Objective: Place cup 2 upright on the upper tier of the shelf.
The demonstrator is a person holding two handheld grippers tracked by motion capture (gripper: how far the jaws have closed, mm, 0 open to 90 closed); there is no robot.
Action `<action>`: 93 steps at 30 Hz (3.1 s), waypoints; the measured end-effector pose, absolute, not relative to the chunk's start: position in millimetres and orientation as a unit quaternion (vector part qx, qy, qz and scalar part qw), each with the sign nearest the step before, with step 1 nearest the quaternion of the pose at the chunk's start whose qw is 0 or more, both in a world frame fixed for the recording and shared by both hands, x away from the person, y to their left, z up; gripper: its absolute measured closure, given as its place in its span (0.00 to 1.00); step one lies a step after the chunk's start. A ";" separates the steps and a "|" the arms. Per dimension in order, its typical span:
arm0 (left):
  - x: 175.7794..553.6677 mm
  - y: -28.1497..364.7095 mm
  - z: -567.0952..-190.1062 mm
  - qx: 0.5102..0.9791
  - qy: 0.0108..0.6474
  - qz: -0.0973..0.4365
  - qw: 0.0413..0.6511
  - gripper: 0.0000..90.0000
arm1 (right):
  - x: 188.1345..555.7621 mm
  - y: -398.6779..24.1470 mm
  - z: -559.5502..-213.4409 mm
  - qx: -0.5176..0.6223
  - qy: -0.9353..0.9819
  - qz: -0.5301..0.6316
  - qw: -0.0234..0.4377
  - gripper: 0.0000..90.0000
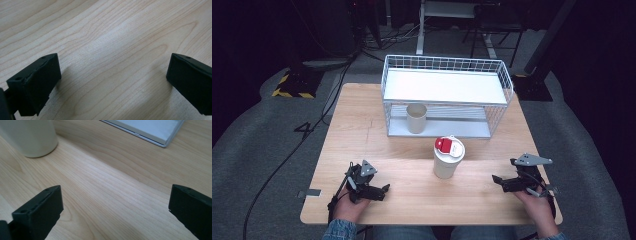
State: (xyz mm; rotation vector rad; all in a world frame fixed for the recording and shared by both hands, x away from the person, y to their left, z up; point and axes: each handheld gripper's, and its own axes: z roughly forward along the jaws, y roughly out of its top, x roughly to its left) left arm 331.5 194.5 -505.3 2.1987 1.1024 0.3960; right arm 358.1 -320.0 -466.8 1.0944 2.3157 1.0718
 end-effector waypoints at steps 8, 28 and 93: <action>331.5 194.7 -505.2 0.837 0.419 0.153 0.318 0.00 | 356.8 -299.1 -452.6 0.359 0.828 0.392 0.176 0.00; 329.9 193.9 -505.6 0.832 0.426 0.150 0.321 0.00 | 361.5 -241.1 -434.7 0.303 0.833 0.443 0.135 0.00; 330.8 193.5 -505.5 0.832 0.426 0.150 0.320 0.00 | 384.5 -166.9 -481.5 0.272 0.798 0.517 0.149 0.16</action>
